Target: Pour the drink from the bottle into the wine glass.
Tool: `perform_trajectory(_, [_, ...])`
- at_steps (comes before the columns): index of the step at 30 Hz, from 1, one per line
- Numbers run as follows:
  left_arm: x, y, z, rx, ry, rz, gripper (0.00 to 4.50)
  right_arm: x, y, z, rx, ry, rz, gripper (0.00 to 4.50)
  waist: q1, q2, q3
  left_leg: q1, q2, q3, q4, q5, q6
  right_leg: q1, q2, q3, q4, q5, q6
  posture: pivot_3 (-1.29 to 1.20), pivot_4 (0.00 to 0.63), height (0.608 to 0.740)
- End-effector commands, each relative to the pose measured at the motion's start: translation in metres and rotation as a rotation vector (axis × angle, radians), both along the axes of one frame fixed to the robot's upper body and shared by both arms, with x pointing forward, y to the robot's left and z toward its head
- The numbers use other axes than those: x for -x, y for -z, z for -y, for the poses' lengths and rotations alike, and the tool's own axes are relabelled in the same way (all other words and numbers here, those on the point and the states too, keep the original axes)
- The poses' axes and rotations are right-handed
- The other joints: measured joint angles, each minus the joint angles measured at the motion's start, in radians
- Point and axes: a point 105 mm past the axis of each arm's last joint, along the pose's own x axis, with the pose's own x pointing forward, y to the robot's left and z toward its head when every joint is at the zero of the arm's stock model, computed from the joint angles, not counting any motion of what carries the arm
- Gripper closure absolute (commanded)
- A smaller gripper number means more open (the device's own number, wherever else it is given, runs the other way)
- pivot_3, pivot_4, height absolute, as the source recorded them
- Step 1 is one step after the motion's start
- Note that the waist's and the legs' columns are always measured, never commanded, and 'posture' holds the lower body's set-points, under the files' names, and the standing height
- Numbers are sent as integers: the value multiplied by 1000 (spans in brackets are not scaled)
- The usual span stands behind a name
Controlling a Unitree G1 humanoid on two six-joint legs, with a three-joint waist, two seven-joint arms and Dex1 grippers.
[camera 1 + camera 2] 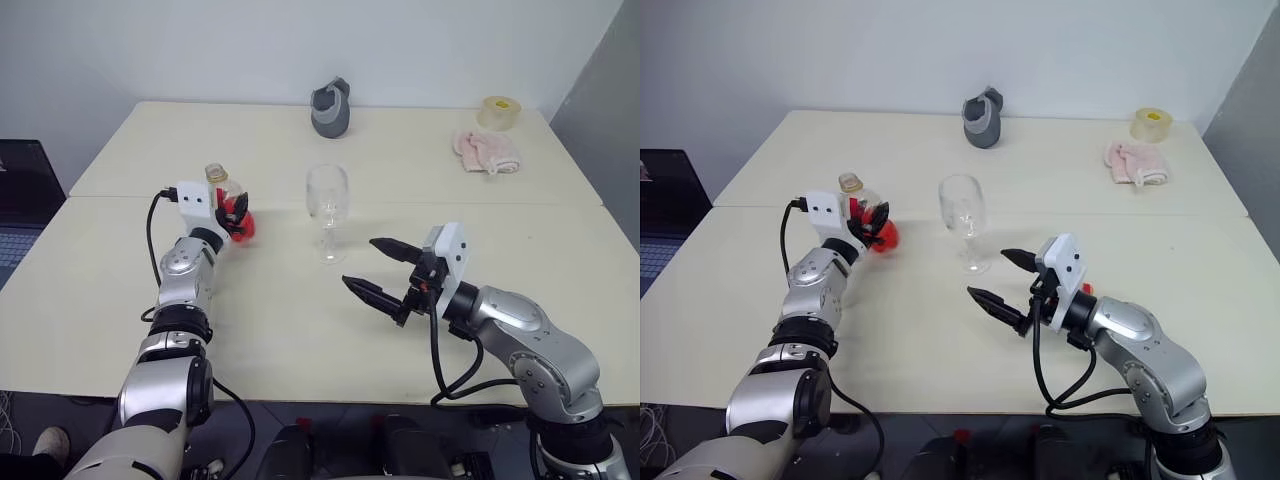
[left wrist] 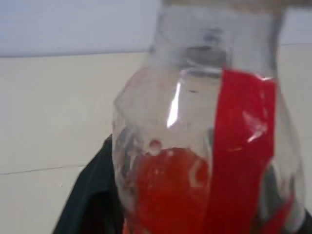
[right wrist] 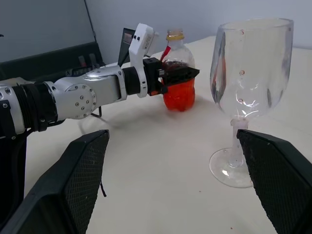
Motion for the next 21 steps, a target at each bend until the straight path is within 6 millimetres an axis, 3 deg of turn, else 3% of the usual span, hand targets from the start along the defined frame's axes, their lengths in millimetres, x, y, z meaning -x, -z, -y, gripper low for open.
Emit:
perform_trajectory(1, [-3, -19, 2, -17, 11, 63, 3223, 4, -13, -1, -27, -8, 52, 0, 0, 0, 0, 0, 0, 0, 0, 0, 0, 0, 0, 0, 0, 0, 0, 0, 150, 740])
perform_trajectory(6, [-3, -32, 18, -135, 85, 94, 3442, 2, -17, -2, -30, -4, 59, 0, 0, 0, 0, 0, 0, 0, 0, 0, 0, 0, 0, 0, 0, 0, 0, 0, 150, 740])
perform_trajectory(14, [-8, -93, 70, -448, 308, 213, 3453, -18, -40, 0, -29, 34, 101, 0, -1, -1, 0, -2, -1, 1, 1, 0, 0, -1, 0, -1, 0, 0, 0, 0, 150, 740])
perform_trajectory(21, [-6, -126, 90, -646, 420, 317, 3453, -43, -56, 2, -28, 109, 112, 0, -9, -1, 0, -1, 0, 2, 0, 0, 0, -1, 1, 0, 0, 0, 0, 0, 150, 740])
